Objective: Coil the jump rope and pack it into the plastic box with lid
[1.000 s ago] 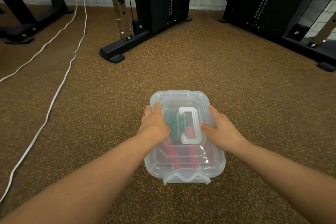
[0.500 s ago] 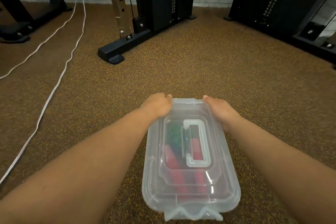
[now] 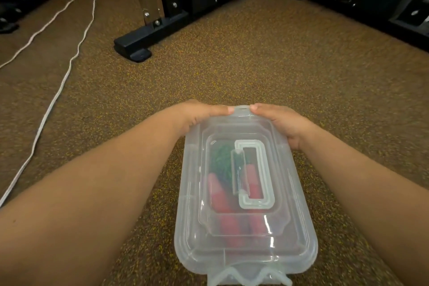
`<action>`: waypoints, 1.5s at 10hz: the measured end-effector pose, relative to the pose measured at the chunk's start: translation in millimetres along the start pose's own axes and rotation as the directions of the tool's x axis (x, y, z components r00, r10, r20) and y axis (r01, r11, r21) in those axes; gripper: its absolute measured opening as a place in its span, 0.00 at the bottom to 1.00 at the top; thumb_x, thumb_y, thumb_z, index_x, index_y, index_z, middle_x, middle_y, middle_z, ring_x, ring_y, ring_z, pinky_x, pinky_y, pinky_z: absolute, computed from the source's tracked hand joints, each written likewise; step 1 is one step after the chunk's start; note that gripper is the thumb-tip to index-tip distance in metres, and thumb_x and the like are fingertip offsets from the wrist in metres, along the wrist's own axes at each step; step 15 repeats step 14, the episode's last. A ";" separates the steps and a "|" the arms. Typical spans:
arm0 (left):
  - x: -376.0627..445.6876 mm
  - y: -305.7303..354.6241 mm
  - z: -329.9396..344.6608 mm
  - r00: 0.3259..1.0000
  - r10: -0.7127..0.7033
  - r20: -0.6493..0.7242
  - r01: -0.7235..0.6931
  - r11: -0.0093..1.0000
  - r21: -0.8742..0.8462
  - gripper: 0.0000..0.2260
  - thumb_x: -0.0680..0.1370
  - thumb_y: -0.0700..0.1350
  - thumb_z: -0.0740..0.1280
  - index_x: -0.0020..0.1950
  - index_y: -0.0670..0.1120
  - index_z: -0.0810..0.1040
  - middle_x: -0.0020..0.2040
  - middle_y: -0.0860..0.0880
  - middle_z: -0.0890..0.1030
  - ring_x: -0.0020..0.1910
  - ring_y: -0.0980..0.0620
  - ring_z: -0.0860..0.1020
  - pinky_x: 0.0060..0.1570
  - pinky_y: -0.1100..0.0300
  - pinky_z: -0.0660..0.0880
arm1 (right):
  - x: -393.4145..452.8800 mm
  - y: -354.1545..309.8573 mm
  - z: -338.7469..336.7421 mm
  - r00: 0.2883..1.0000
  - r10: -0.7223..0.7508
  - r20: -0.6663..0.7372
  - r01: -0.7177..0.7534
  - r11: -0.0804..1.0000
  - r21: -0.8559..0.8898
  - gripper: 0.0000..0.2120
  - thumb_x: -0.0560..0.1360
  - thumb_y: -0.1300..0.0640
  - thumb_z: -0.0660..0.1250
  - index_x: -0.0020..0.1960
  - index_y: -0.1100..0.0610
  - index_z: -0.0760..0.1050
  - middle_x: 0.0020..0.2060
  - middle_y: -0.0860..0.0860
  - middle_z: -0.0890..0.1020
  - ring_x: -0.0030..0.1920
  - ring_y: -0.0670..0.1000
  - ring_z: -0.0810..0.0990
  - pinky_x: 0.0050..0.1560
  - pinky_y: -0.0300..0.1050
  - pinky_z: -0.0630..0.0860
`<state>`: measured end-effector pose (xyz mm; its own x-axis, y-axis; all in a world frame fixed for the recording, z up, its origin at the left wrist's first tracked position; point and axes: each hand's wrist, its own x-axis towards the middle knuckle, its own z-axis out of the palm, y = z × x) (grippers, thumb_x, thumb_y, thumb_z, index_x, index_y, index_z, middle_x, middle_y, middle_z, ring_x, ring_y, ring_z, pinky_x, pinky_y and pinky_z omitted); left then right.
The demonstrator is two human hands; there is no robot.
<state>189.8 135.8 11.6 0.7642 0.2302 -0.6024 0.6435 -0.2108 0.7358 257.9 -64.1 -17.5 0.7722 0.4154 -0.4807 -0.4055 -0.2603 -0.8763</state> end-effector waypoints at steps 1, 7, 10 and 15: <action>3.3 -8.7 3.4 0.994 0.093 -0.057 -0.100 0.985 -0.142 0.34 0.55 0.54 0.81 0.57 0.43 0.77 0.51 0.43 0.83 0.48 0.45 0.83 0.52 0.47 0.79 | -2.3 -0.6 0.2 0.995 -0.072 0.068 0.071 0.997 0.021 0.24 0.72 0.58 0.71 0.67 0.56 0.71 0.55 0.54 0.82 0.47 0.50 0.83 0.44 0.43 0.80; -1.2 -17.6 20.0 0.857 0.410 -0.314 -0.384 0.912 0.142 0.14 0.66 0.54 0.76 0.48 0.50 0.82 0.47 0.49 0.81 0.44 0.52 0.78 0.50 0.56 0.74 | -17.7 -3.8 11.6 0.936 -0.345 -0.063 0.291 0.864 -0.411 0.14 0.73 0.52 0.71 0.57 0.51 0.78 0.52 0.49 0.80 0.52 0.49 0.79 0.56 0.43 0.74; -43.9 -43.1 30.4 0.818 0.536 -0.210 -0.253 0.662 0.705 0.23 0.82 0.48 0.49 0.77 0.47 0.53 0.79 0.46 0.52 0.76 0.46 0.53 0.74 0.52 0.52 | -57.9 15.9 16.6 0.908 -0.354 -0.222 0.219 0.856 -0.469 0.21 0.80 0.56 0.56 0.73 0.52 0.63 0.71 0.50 0.70 0.70 0.51 0.69 0.72 0.48 0.63; -74.9 5.8 13.1 0.946 0.317 -0.060 -0.109 0.488 0.866 0.17 0.75 0.45 0.58 0.63 0.47 0.73 0.66 0.45 0.74 0.64 0.43 0.73 0.62 0.51 0.70 | -77.7 -19.6 19.5 0.964 -0.242 -0.112 0.057 0.597 -0.800 0.17 0.76 0.61 0.57 0.64 0.60 0.72 0.63 0.59 0.77 0.63 0.58 0.75 0.60 0.47 0.72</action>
